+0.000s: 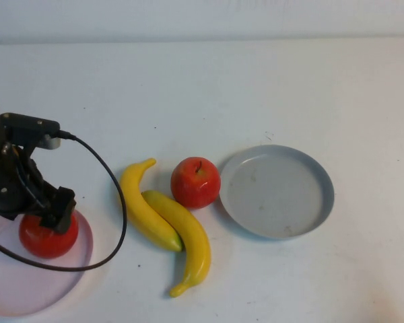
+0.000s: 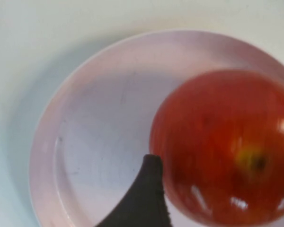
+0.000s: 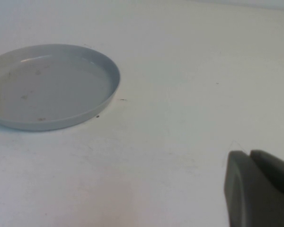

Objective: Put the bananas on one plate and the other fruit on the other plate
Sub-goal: Put one type of fruit in the left plate

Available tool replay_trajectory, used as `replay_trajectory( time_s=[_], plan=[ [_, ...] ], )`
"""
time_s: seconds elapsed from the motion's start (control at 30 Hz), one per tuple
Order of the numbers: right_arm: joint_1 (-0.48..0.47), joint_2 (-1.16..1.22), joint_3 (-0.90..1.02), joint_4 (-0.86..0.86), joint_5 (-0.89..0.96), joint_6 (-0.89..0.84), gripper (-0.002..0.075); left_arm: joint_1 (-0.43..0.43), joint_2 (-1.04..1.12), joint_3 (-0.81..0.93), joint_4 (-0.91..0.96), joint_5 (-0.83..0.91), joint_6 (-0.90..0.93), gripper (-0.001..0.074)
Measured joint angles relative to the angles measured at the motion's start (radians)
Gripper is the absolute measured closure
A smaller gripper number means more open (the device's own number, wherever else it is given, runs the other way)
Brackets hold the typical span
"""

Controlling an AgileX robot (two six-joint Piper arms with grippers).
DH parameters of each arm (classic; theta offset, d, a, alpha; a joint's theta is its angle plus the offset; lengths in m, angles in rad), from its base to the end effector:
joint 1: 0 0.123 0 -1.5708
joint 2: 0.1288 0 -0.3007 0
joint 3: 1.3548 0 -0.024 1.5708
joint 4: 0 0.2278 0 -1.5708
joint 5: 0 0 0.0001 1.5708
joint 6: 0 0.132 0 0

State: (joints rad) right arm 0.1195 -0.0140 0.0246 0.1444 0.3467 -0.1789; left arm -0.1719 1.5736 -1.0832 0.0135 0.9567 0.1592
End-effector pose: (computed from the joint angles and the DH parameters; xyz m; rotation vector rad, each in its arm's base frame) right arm 0.0526 0.0128 0.1640 -0.1834 1.8292 0.0986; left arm 0.2820 -0.0475 0.2247 0.4925 2.8889 0.0154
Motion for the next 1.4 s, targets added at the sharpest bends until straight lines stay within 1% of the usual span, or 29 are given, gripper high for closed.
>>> replay_trajectory(
  time_s=[0.27,0.37,0.5,0.6,0.73,0.83,0.97,1.17,1.4],
  plan=[
    [0.0,0.0,0.0,0.0,0.0,0.0,0.0743,0.0,-0.023,0.0,0.017,-0.017,0.0,0.0066],
    [0.0,0.0,0.0,0.0,0.0,0.0,0.0743,-0.023,-0.057,-0.005,0.029,-0.04,-0.019,0.0066],
    [0.0,0.0,0.0,0.0,0.0,0.0,0.0743,-0.106,-0.08,-0.062,0.017,-0.099,-0.038,0.0066],
    [0.0,0.0,0.0,0.0,0.0,0.0,0.0743,-0.183,-0.046,-0.14,-0.019,-0.114,-0.031,0.0066],
    [0.0,0.0,0.0,0.0,0.0,0.0,0.0743,-0.279,0.059,-0.259,-0.09,-0.11,0.053,0.0066],
    [0.0,0.0,0.0,0.0,0.0,0.0,0.0743,-0.332,0.137,-0.337,-0.128,-0.099,0.146,0.0066],
    [0.0,0.0,0.0,0.0,0.0,0.0,0.0743,-0.382,0.225,-0.42,-0.148,-0.079,0.206,0.0066],
    [0.0,0.0,0.0,0.0,0.0,0.0,0.0743,-0.402,0.325,-0.478,-0.15,-0.058,0.228,0.0066],
    [0.0,0.0,0.0,0.0,0.0,0.0,0.0743,-0.402,0.379,-0.489,-0.14,-0.091,0.25,0.0066]
  ],
)
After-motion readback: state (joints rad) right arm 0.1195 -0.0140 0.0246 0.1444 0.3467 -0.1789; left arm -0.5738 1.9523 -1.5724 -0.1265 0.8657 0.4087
